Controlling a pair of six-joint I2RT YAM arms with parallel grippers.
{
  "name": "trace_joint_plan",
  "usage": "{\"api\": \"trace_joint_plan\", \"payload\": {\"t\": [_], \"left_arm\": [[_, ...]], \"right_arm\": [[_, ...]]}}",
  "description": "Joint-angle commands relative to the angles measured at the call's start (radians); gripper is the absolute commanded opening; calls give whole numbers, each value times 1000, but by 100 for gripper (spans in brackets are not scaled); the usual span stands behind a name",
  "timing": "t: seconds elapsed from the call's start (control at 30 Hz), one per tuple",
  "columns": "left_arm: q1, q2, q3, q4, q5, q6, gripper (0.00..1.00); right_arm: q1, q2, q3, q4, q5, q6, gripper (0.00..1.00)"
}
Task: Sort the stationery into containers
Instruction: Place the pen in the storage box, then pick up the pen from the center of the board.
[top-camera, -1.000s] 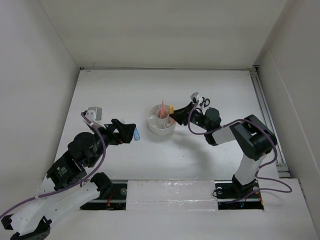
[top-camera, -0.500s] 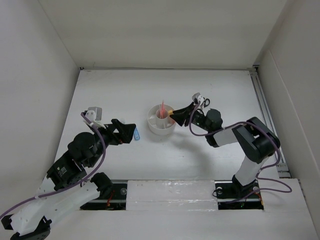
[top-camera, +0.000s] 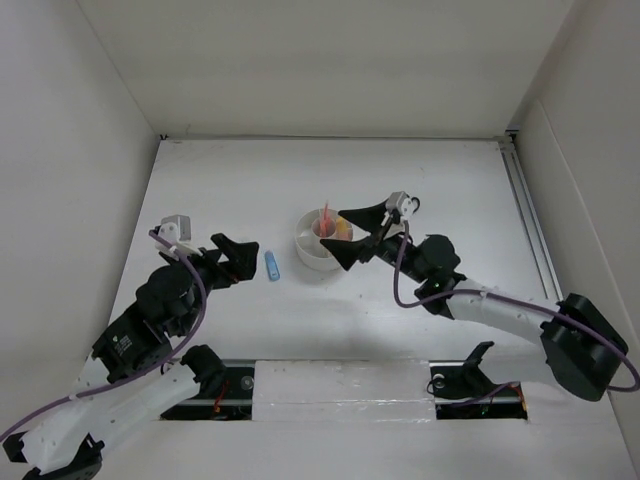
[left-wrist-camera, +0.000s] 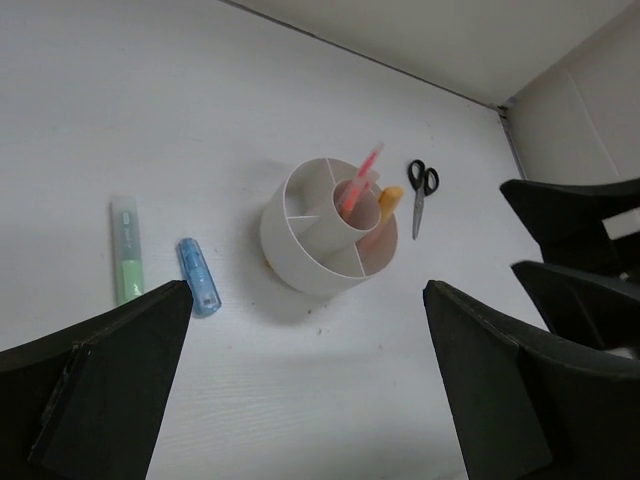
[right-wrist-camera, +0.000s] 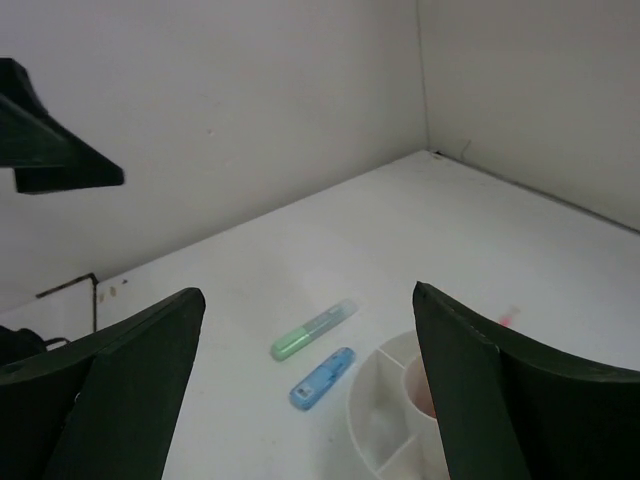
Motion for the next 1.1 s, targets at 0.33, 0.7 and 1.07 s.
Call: {"api": "trace_joint_plan", "payload": {"t": [0.33, 0.7, 1.07], "left_arm": [[38, -88, 65, -185, -304, -240, 100], [38, -90, 55, -156, -276, -208, 100], [38, -90, 55, -146, -265, -197, 100]], "right_arm": [[327, 297, 590, -865, 627, 104, 68], [378, 707, 1026, -1272, 641, 189, 68], [387, 772, 1061, -1282, 641, 189, 68]]}}
